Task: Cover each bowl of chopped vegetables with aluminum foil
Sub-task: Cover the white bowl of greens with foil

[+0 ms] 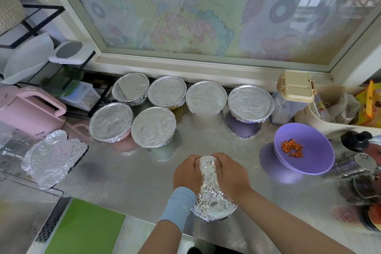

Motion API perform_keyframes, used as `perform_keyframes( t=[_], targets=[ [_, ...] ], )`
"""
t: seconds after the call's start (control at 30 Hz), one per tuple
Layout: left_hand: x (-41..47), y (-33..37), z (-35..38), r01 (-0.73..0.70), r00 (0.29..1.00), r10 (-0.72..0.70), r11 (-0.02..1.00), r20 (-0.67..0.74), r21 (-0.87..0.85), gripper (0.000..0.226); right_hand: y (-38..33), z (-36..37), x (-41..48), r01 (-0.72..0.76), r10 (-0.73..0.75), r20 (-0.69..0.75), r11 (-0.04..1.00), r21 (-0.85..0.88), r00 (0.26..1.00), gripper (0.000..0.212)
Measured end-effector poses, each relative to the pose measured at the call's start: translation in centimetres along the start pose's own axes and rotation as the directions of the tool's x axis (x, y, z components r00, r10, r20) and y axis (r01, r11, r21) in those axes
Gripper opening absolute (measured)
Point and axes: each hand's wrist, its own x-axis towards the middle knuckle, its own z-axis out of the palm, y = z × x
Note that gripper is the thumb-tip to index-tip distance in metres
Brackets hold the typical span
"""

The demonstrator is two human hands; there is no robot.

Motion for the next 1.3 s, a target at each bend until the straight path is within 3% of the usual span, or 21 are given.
perform_keyframes(
  t=[0.17,0.3,0.47,0.6,0.7,0.8,0.93,1.3],
  targets=[
    [0.2,-0.3,-0.8,-0.045,0.999,0.046,0.999,0.016,-0.02,0.037,-0.1,0.0,1.5,0.188,-0.184,0.069,0.981,-0.054,0.98,0.032],
    [0.1,0.0,-0.8,-0.148,0.988,0.152,0.986,0.039,-0.08,0.038,-0.3,0.0,1.6,0.258,-0.263,-0.032,0.96,-0.11,0.964,0.039],
    [0.2,0.0,-0.3,-0.126,0.989,0.125,0.992,0.075,0.014,0.028,-0.1,0.2,0.9,0.115,-0.112,0.036,0.988,-0.1,0.993,0.037],
    [0.3,0.3,-0.2,-0.09,0.994,0.087,0.994,0.059,0.055,0.028,0.0,0.2,1.0,0.106,-0.104,0.038,0.992,-0.069,0.994,0.033],
    [0.2,0.1,0.1,-0.042,0.999,0.042,0.999,0.022,0.014,0.028,-0.1,-0.1,1.7,0.154,-0.15,0.071,0.987,-0.044,0.986,0.033],
    [0.2,-0.2,0.1,0.041,0.997,-0.043,0.998,-0.059,-0.038,0.028,-0.5,-0.3,2.5,0.24,-0.242,-0.008,0.967,-0.089,0.97,0.039],
    [0.8,-0.6,-0.5,0.161,0.968,-0.192,0.969,-0.16,-0.188,0.025,-1.8,0.2,2.2,0.19,-0.199,-0.036,0.968,-0.166,0.979,0.042],
    [1.5,-1.0,-1.7,0.174,0.976,-0.202,0.947,-0.08,-0.269,0.022,-1.8,0.9,2.6,0.129,-0.131,0.032,0.99,0.057,0.991,0.038]
  ],
)
